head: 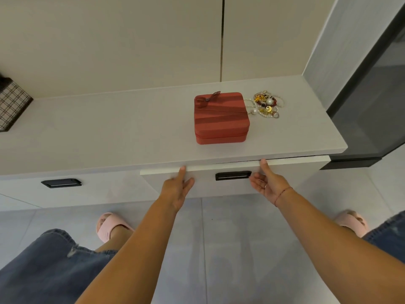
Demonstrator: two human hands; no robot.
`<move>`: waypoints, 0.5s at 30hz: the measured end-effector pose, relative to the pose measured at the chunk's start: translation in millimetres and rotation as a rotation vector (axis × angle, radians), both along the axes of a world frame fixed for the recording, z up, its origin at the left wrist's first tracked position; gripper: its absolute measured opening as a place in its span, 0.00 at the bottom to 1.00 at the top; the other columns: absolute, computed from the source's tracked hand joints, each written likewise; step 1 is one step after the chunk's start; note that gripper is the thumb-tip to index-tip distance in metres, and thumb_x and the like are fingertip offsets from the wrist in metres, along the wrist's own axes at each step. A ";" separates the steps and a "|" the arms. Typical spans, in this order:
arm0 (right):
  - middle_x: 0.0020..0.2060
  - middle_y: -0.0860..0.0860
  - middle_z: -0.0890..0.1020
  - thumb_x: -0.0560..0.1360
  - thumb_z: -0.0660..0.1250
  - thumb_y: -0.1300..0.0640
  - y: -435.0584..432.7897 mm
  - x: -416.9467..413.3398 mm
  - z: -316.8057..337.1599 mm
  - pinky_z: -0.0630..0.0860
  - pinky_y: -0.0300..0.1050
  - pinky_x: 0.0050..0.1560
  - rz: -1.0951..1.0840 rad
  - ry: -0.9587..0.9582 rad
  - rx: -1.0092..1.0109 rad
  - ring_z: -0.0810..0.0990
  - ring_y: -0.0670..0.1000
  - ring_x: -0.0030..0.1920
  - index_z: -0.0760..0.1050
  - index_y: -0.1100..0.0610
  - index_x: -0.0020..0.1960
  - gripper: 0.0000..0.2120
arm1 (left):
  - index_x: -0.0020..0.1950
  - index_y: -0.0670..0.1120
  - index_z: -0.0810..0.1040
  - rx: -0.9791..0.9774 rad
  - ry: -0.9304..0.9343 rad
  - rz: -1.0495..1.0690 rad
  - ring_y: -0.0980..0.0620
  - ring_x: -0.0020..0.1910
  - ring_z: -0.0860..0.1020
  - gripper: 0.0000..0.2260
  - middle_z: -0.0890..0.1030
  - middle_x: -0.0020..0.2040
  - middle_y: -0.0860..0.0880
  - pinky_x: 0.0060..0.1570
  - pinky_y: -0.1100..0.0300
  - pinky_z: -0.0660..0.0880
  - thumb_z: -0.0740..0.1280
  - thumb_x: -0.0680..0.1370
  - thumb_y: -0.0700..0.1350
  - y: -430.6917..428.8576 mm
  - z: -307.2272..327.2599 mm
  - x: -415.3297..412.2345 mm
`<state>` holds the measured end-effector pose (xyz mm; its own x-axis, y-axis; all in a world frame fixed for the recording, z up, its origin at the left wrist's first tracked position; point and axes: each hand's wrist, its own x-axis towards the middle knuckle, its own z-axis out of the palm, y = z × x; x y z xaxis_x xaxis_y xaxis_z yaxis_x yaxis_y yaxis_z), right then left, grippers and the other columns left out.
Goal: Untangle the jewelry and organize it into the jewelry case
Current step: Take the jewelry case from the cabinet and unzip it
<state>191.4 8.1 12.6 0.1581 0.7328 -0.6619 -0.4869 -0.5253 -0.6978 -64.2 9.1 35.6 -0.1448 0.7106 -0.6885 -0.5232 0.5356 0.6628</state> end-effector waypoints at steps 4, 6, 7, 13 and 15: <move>0.39 0.53 0.78 0.75 0.66 0.45 3.6 4.9 -3.3 0.78 0.45 0.49 0.051 -0.023 0.014 0.81 0.52 0.45 0.74 0.60 0.46 0.16 | 0.58 0.38 0.73 0.021 -0.017 -0.008 0.52 0.51 0.77 0.14 0.71 0.64 0.42 0.64 0.52 0.73 0.68 0.78 0.45 3.4 1.4 1.0; 0.39 0.53 0.79 0.75 0.66 0.46 4.7 7.2 -5.3 0.78 0.45 0.48 0.082 -0.040 0.022 0.81 0.53 0.46 0.74 0.60 0.46 0.16 | 0.59 0.38 0.73 0.021 -0.019 -0.014 0.52 0.51 0.77 0.15 0.72 0.64 0.43 0.64 0.52 0.73 0.67 0.78 0.46 4.0 4.2 2.3; 0.40 0.53 0.79 0.75 0.66 0.46 5.3 8.1 -6.0 0.78 0.44 0.48 0.097 -0.049 0.025 0.81 0.53 0.47 0.74 0.60 0.46 0.16 | 0.60 0.37 0.73 0.023 -0.017 -0.017 0.52 0.52 0.77 0.16 0.72 0.64 0.43 0.65 0.52 0.72 0.67 0.78 0.46 3.9 5.1 2.9; 0.43 0.53 0.80 0.76 0.64 0.47 6.4 12.0 -5.3 0.77 0.44 0.48 0.173 -0.072 0.057 0.81 0.51 0.47 0.75 0.58 0.47 0.13 | 0.68 0.36 0.69 0.037 -0.039 -0.030 0.52 0.54 0.77 0.21 0.73 0.64 0.44 0.65 0.53 0.72 0.66 0.79 0.46 2.8 9.7 5.9; 0.45 0.53 0.81 0.76 0.64 0.48 6.0 13.8 -2.8 0.76 0.43 0.47 0.195 -0.077 0.062 0.81 0.51 0.48 0.76 0.57 0.48 0.12 | 0.70 0.37 0.68 0.043 -0.030 -0.058 0.54 0.53 0.78 0.23 0.73 0.65 0.45 0.66 0.53 0.71 0.66 0.79 0.46 2.6 11.5 7.6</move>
<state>205.2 14.1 9.8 0.0573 0.7934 -0.6060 -0.3245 -0.5592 -0.7629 -56.6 11.7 47.2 -0.0820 0.7459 -0.6610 -0.5123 0.5373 0.6700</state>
